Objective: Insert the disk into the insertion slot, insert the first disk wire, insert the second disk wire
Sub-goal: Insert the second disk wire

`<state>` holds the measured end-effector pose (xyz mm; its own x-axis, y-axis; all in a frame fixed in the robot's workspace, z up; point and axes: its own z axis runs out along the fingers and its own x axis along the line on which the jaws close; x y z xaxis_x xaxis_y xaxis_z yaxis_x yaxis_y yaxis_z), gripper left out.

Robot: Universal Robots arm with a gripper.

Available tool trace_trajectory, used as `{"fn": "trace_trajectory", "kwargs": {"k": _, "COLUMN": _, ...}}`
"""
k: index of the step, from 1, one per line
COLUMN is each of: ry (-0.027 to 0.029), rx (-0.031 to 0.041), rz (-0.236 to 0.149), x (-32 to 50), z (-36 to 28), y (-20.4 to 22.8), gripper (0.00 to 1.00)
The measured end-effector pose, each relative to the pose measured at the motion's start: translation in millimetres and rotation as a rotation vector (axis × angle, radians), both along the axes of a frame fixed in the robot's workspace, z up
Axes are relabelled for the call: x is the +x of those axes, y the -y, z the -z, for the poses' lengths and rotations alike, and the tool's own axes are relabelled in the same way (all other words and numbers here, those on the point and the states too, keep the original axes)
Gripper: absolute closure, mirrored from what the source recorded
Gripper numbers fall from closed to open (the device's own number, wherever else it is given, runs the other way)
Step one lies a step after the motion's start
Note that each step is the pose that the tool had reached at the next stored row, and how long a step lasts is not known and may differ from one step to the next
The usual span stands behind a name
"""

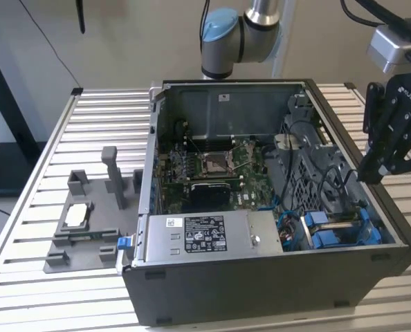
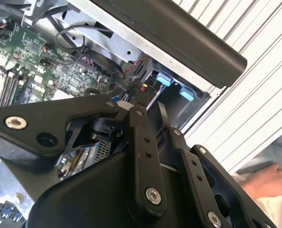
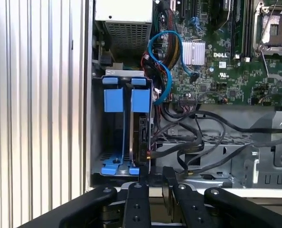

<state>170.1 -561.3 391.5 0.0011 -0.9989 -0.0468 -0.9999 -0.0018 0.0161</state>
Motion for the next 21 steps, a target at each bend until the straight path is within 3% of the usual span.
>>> {"fn": "trace_trajectory", "kwargs": {"k": 3, "ry": 0.0000, "rx": 0.0191, "rz": 0.006, "x": 0.1, "z": 0.0, "y": 0.0, "gripper": 0.73}}
{"fn": "trace_trajectory", "kwargs": {"k": 8, "ry": 0.0002, "rx": 0.0255, "rz": 0.027, "x": 0.6, "z": 0.3, "y": 0.0, "gripper": 0.73}}
{"fn": "trace_trajectory", "kwargs": {"k": 12, "ry": 0.0001, "rx": 0.0474, "rz": 0.042, "x": 1.1, "z": 1.5, "y": 0.0, "gripper": 0.73}}
{"fn": "trace_trajectory", "kwargs": {"k": 18, "ry": -0.0011, "rx": 0.0494, "rz": 0.056, "x": 6.3, "z": 4.1, "y": 0.0, "gripper": 0.73}}
{"fn": "trace_trajectory", "kwargs": {"k": 20, "ry": -0.0071, "rx": 0.0494, "rz": 0.060, "x": 6.6, "z": 5.2, "y": 0.0, "gripper": 0.73}}
{"fn": "trace_trajectory", "kwargs": {"k": 21, "ry": -0.0139, "rx": 0.0490, "rz": 0.061, "x": 6.6, "z": 5.6, "y": 0.0, "gripper": 0.73}}
